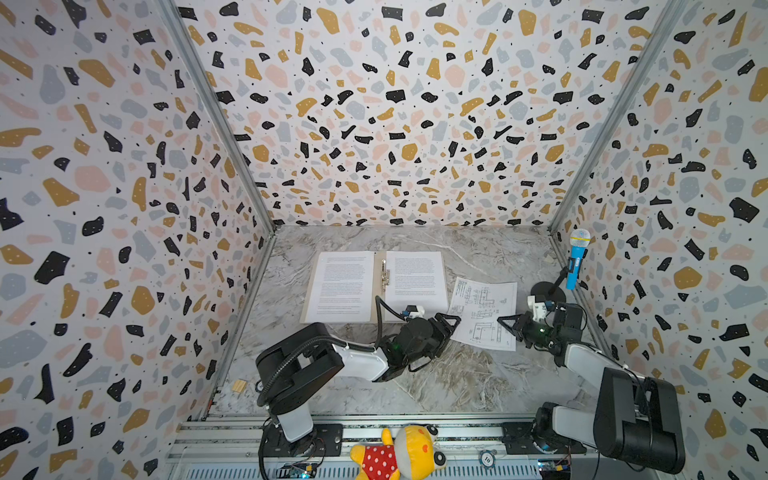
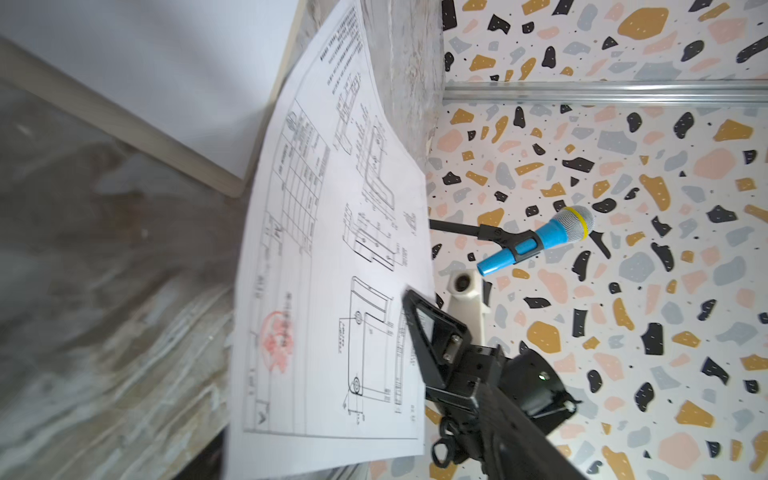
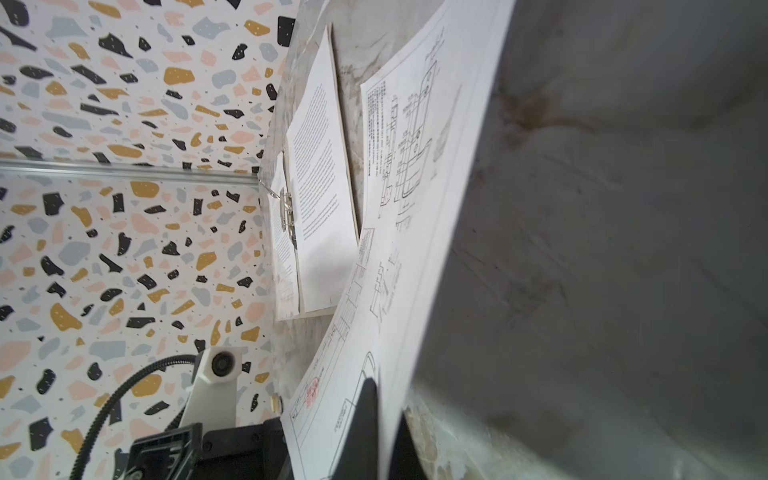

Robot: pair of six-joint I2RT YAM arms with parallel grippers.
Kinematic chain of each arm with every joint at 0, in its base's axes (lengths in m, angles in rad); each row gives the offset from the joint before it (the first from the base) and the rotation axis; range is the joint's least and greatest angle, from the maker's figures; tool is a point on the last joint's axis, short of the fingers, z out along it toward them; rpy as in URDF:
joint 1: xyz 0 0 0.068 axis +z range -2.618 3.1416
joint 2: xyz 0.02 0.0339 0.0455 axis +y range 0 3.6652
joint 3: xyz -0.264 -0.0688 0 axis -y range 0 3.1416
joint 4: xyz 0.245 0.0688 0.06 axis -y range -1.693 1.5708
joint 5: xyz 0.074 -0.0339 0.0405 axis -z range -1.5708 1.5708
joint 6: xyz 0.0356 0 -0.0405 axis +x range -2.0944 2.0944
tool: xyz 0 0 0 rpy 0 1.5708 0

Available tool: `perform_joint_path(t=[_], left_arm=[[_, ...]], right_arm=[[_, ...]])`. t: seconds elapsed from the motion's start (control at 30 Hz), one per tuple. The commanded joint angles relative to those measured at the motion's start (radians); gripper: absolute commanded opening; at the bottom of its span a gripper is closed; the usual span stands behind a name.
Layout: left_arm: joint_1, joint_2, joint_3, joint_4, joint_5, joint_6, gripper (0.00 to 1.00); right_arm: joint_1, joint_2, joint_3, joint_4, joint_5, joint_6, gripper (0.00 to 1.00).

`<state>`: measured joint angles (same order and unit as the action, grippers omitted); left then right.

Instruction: Put the files into the folder

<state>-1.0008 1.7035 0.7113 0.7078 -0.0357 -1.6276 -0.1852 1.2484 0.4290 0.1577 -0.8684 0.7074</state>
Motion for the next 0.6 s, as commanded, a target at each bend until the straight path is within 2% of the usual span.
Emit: perform_joint_path(t=[0.0,0.2,0.3,0.4,0.57], left_arm=[[0.057,-0.071,-0.004,-0.151,0.034,0.108,0.85],[0.201,-0.234,0.056,-0.446,0.027,0.303,0.89],[0.289,-0.322,0.112,-0.644,0.005,0.425,0.96],[0.387,-0.391,0.137,-0.745,0.001,0.523,0.98],[0.550,-0.427,0.126,-0.782,0.068,0.621,0.99]], right_arm=[[0.046,0.019,0.096,-0.073,0.064,-0.020,0.02],[0.186,0.115,0.301,-0.143,0.136,-0.008,0.02],[0.269,0.190,0.441,-0.162,0.162,0.008,0.02],[0.347,0.289,0.609,-0.186,0.165,0.022,0.02],[0.471,0.477,0.941,-0.246,0.149,0.042,0.02]])
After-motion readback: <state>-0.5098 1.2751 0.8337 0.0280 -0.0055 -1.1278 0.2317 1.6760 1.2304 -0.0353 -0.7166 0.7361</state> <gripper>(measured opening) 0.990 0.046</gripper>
